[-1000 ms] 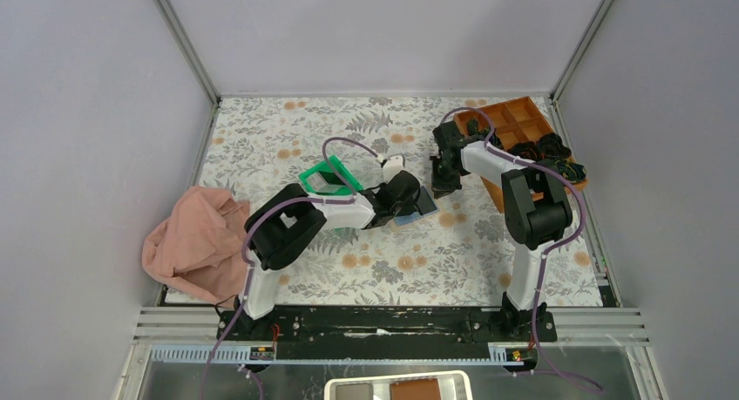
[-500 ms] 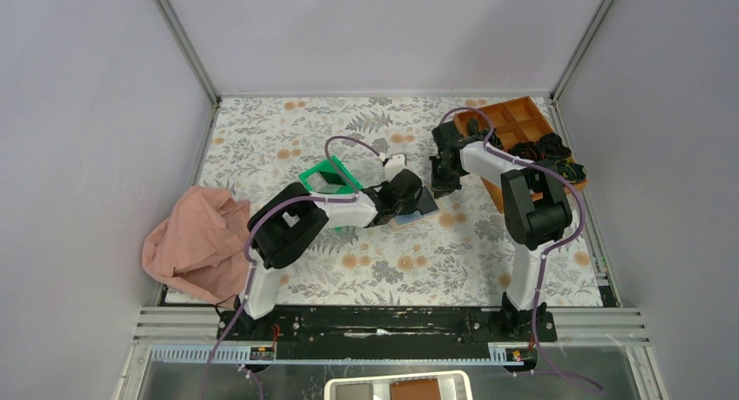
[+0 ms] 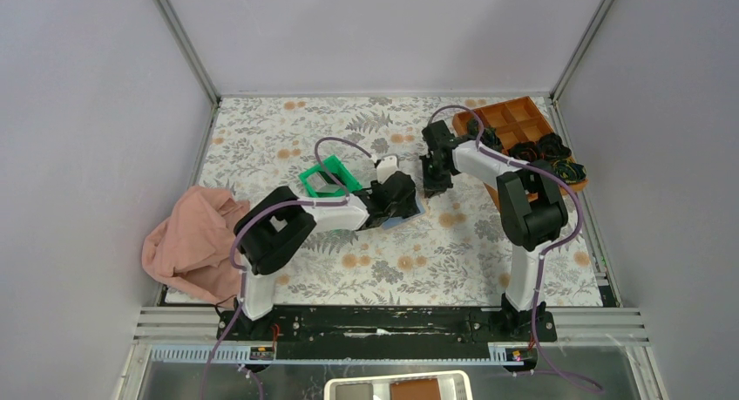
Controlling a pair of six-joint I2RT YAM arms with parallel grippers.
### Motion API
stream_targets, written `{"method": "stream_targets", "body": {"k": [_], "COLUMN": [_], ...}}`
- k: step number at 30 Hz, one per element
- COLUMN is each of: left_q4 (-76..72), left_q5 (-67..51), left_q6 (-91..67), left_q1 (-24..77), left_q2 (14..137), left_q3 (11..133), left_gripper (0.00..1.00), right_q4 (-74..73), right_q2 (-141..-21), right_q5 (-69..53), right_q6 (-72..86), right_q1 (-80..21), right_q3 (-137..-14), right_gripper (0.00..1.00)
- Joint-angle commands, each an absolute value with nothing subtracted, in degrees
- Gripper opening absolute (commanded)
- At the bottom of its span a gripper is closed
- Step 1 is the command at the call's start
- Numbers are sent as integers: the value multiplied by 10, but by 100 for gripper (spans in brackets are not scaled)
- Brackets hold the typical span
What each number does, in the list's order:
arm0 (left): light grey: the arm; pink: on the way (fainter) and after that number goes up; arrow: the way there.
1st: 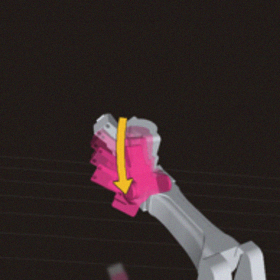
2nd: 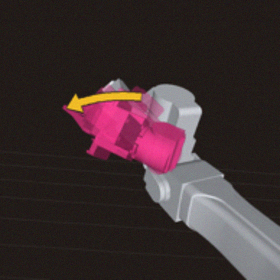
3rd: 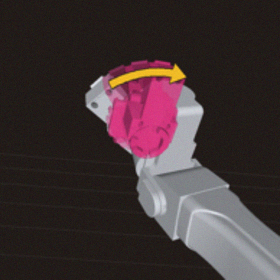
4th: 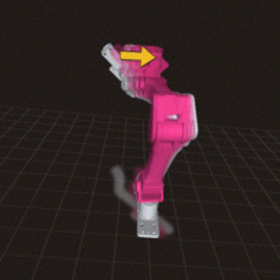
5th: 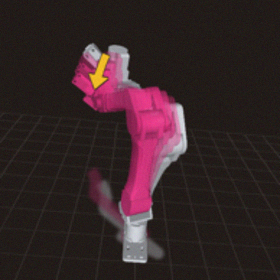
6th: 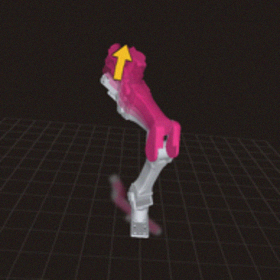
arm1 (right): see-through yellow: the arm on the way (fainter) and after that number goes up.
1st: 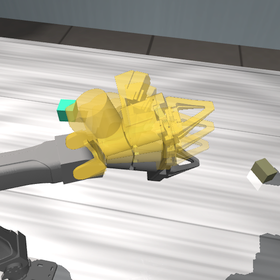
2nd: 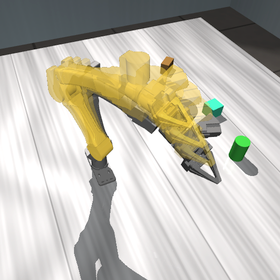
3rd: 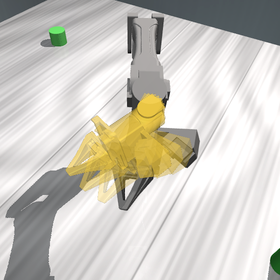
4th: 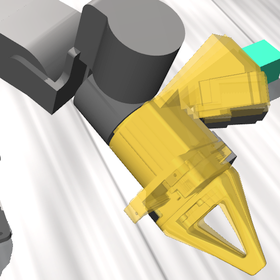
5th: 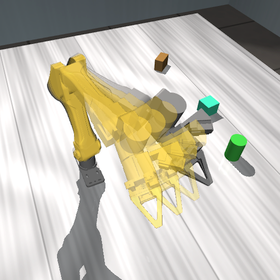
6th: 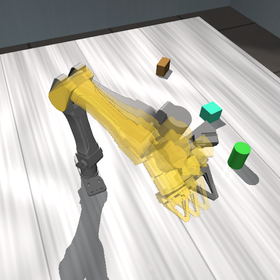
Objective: Put the credit cards into the card holder
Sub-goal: Insert the credit card into the card holder, then adjust the credit card in the card holder.
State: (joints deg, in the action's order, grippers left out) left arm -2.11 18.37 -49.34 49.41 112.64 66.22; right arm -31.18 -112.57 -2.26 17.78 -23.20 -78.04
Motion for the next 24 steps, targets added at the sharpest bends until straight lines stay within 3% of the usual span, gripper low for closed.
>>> {"method": "stream_targets", "body": {"k": [1, 13, 24], "left_q4": [44, 73, 62], "left_q5": [225, 252, 240], "left_q6": [-487, -481, -463], "left_q1": [490, 490, 477], "left_q2": [1091, 992, 821], "left_q3": [630, 602, 540], "left_gripper": [68, 72, 67], "right_q4": [-323, -338, -314], "right_q2": [-1112, -1081, -1042], "right_q5": [-22, -24, -58], "right_q6": [170, 164, 138], "right_q1": [-234, -235, -254], "right_q3": [-814, -826, -893], "right_gripper": [18, 21, 24]}}
